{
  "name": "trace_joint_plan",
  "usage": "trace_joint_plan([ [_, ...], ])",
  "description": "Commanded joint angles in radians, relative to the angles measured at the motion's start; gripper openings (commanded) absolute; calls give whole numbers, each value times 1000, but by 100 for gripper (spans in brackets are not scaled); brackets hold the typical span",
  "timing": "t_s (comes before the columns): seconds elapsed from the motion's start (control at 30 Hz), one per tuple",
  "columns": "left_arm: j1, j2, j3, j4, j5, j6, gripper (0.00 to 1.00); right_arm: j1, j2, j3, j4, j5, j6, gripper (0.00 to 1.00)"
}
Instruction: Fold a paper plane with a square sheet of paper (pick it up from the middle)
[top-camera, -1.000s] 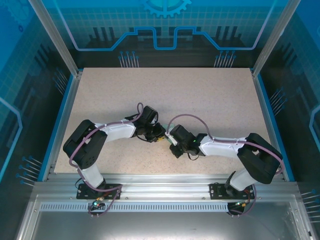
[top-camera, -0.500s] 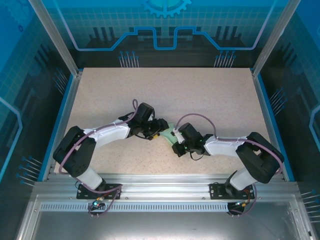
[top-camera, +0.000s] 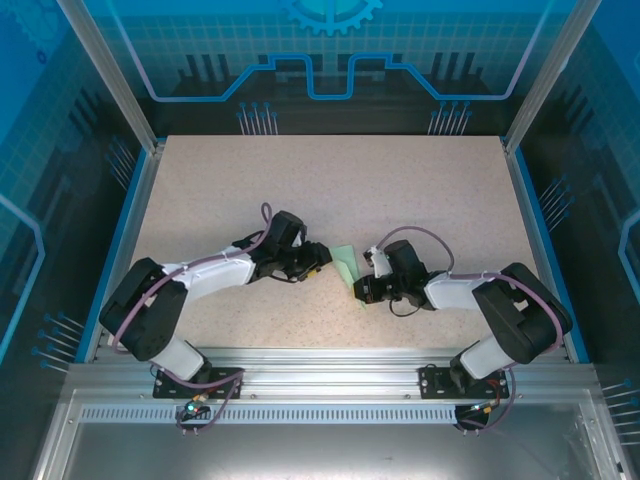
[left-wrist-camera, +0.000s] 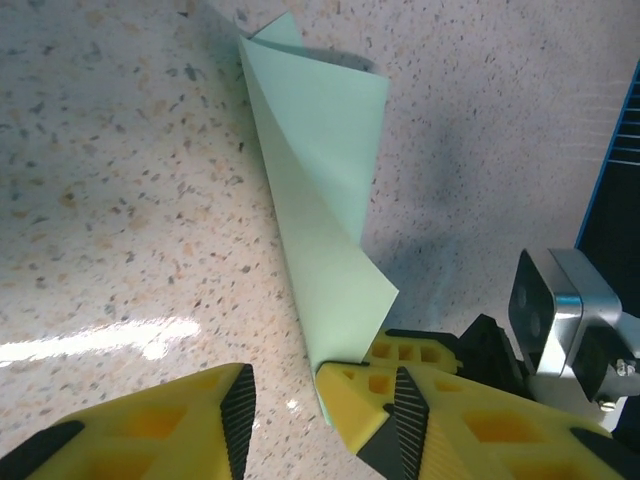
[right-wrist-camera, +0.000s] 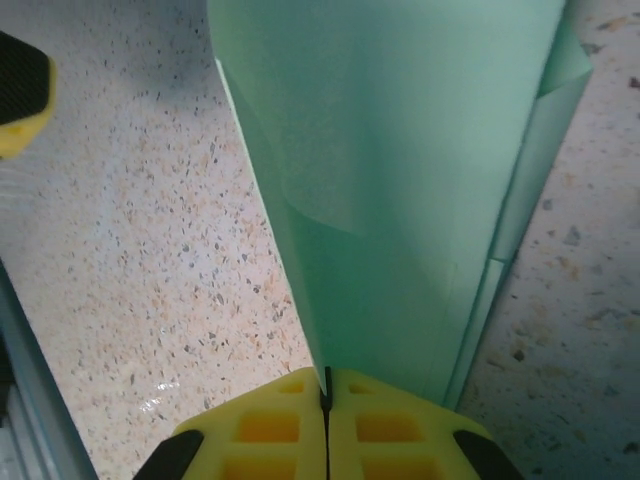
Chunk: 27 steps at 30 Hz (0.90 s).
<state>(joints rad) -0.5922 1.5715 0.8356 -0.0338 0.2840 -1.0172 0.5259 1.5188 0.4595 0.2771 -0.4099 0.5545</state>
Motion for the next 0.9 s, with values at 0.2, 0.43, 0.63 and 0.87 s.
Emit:
trace_joint_plan([
  [0.2, -56, 158, 99, 96, 69, 9, 40, -72, 30, -45, 133, -92, 157, 4],
  [0.43, -62, 226, 147, 125, 80, 9, 40, -81, 50, -35, 97, -84, 157, 5],
  [0.63, -63, 279, 177, 141, 95, 14, 39, -86, 74, -35, 96, -78, 178, 5],
  [0.87, -63, 304, 195, 156, 102, 21, 40, -92, 63, -53, 124, -65, 207, 6],
])
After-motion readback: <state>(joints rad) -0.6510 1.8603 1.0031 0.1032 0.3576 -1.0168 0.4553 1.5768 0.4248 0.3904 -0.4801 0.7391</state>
